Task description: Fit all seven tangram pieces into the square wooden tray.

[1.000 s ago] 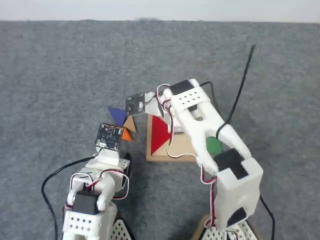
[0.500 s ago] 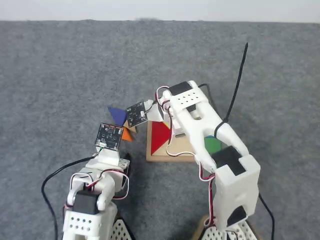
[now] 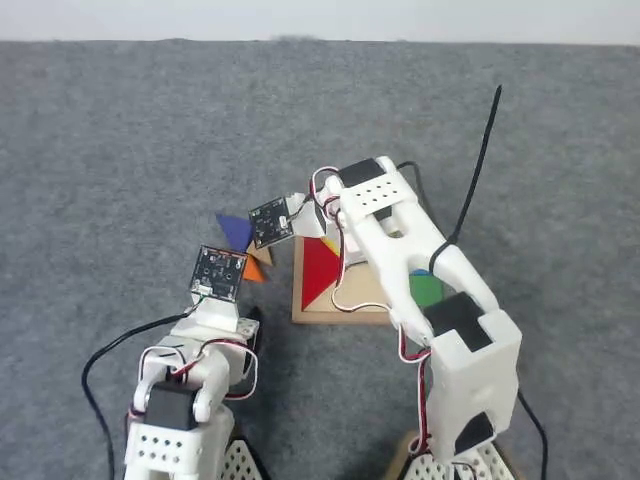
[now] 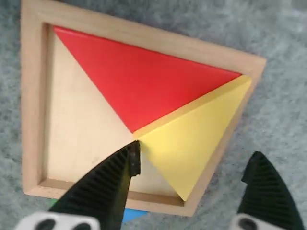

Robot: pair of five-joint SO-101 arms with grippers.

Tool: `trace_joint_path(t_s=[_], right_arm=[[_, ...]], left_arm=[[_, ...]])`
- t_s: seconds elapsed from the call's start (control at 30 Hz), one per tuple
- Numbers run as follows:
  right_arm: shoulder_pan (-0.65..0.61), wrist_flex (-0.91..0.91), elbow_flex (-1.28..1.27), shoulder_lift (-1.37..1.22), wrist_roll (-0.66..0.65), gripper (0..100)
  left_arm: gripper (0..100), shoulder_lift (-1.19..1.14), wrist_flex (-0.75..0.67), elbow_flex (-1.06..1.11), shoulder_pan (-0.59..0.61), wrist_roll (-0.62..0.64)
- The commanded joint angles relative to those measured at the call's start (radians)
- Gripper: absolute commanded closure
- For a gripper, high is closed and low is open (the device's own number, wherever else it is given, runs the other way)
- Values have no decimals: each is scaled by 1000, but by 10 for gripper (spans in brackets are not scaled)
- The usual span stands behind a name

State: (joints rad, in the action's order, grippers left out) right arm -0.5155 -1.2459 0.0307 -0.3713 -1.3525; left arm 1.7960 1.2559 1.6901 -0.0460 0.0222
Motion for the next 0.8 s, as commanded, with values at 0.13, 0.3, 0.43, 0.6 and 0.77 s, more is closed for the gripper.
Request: trace_joint_path(t_s=[0.13,0.3,0.43,0.6,0.77], right_arm=[[53,-249,284,27,48,752],[61,-329,446,28,258,831],[36,-355,462,47,468,967],[36,-303,462,53,724,994],[36,-251,460,71,838,992]], left_arm=[[888,14,2,-5,2,-5],[888,14,2,-5,0,-5],[888,14,2,-5,0,-5],[888,14,2,-5,2,-5],[888,14,2,-5,2,-5]])
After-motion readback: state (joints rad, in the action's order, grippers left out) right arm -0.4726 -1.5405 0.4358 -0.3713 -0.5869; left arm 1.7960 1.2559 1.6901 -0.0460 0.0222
